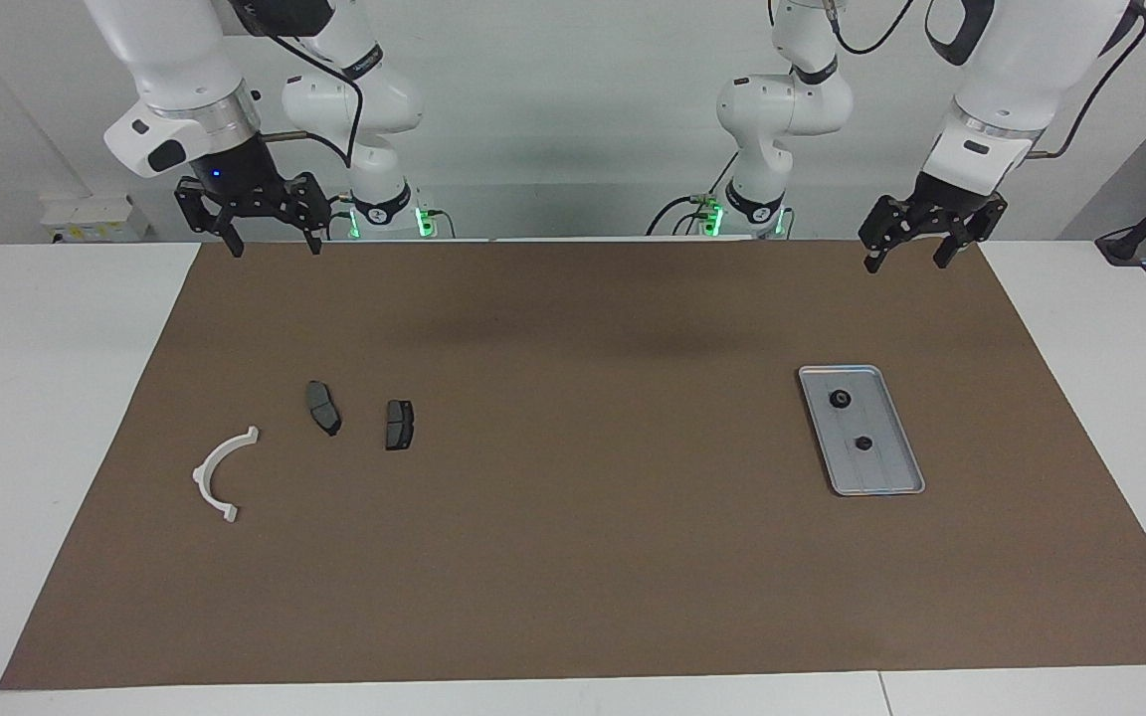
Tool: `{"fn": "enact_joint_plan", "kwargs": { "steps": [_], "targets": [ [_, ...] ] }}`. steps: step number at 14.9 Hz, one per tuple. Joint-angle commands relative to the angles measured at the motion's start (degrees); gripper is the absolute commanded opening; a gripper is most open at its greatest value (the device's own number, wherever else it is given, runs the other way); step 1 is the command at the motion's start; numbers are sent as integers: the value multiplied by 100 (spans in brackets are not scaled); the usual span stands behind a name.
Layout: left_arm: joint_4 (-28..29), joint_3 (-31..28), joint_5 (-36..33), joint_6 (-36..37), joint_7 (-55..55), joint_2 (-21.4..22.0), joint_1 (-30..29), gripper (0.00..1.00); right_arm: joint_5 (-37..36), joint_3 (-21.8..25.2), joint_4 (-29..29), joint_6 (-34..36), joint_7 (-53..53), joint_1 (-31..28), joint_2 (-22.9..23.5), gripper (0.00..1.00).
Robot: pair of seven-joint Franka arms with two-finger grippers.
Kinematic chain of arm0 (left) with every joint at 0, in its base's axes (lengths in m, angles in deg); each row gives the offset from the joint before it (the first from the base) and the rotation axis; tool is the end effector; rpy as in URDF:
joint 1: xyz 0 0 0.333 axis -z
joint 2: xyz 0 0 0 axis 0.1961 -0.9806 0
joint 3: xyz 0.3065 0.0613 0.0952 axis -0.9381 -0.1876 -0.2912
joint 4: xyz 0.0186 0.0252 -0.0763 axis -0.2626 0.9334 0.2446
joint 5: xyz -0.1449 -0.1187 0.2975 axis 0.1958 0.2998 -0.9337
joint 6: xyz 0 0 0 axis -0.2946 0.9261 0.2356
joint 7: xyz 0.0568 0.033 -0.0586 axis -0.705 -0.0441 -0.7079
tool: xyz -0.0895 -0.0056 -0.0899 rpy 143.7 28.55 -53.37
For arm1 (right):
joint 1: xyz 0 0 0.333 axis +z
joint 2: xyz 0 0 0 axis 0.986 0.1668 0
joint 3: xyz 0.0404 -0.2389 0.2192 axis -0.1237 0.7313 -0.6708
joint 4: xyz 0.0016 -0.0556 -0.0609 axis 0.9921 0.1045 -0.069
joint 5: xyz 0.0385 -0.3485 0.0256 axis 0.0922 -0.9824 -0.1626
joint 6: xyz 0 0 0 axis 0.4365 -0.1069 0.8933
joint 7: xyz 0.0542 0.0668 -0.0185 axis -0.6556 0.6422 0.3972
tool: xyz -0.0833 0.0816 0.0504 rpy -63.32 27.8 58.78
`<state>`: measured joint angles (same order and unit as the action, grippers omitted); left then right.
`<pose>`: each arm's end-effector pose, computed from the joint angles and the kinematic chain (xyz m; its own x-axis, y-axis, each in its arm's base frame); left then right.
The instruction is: Place bearing gear from tray to pile
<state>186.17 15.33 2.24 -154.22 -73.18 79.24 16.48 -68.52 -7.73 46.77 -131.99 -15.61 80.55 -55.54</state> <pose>0.4832 -0.0489 0.6161 0.9986 0.0108 0.0522 0.0103 -0.9999 0.0097 0.4692 0.0230 0.6193 0.9999 0.0144 0.0062 0.0144 -0.9999 -0.0010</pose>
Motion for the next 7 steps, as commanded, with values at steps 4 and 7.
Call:
{"fn": "enact_joint_plan", "kwargs": {
  "steps": [4,7],
  "targets": [
    [158,-60,67,-24,-66,129,80,100,121,-24,100,-119,41,-85,-60,100],
    [360,-95,24,-94,38,226,-25,100,121,-24,108,-119,50,-85,-60,100]
  ]
}}
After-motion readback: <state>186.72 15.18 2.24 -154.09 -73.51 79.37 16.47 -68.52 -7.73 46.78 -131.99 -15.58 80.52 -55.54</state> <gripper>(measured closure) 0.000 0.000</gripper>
